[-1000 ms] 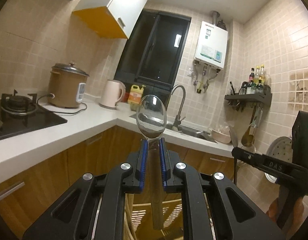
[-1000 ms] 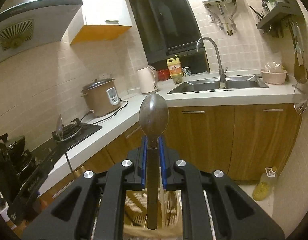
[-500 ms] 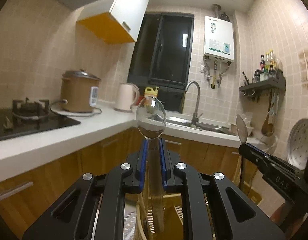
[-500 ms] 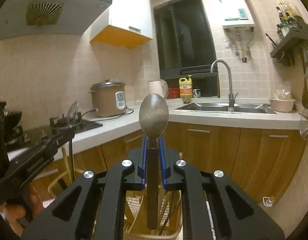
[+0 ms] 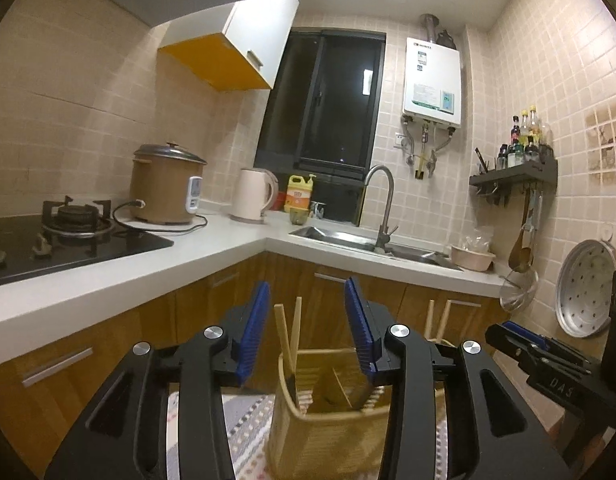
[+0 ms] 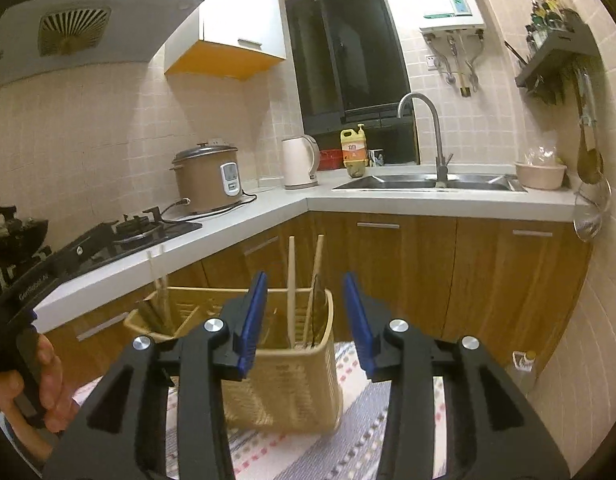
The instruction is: Organize utensils
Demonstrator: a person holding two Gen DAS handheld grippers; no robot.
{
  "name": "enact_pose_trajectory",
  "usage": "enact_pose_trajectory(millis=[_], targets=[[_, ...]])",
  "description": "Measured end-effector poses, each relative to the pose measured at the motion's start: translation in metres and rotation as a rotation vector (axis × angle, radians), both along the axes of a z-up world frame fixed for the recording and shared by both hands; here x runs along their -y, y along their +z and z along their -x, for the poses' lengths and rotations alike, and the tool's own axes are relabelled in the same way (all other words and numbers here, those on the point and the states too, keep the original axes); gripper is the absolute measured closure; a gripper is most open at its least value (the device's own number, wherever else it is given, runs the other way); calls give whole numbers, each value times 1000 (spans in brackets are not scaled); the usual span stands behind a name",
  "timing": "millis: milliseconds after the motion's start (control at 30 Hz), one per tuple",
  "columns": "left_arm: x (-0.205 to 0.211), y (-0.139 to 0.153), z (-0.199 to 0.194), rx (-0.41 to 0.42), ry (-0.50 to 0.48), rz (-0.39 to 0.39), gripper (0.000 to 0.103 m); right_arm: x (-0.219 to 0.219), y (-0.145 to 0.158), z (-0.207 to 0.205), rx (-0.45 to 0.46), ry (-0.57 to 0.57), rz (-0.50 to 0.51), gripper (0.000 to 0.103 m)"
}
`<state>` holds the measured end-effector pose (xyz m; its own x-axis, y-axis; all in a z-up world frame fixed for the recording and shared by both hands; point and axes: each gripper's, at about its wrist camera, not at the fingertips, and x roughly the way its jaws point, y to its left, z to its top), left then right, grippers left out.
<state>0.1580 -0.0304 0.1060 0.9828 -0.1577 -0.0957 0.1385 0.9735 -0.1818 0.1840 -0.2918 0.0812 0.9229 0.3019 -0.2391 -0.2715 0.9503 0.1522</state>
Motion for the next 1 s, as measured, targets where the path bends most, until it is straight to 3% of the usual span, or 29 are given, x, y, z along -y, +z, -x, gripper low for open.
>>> enact_pose_trajectory(millis=[167, 333, 400, 633, 733, 833, 900, 1000], targets=[[1, -3, 40, -11, -8, 4, 49, 0, 0, 41, -24, -3, -19, 47], [9, -23, 79, -31, 14, -16, 36, -10, -17, 76, -55, -17, 0, 42], [11, -32, 90, -39, 26, -25, 26, -13, -27, 85, -57, -44, 9, 29], [17, -56, 118, -7, 146, -49, 19, -7, -54, 111, -37, -186, -35, 23], [18, -62, 126, 13, 171, -50, 16, -5, -50, 122, 12, -246, -4, 23], [23, -70, 129, 42, 218, -107, 9, -7, -52, 136, 66, -310, 39, 14], [29, -74, 122, 9, 226, -184, 8, -10, -59, 141, 94, -347, 70, 11], [23, -77, 115, -38, 200, -157, 8, -12, -57, 141, 108, -354, 97, 10]])
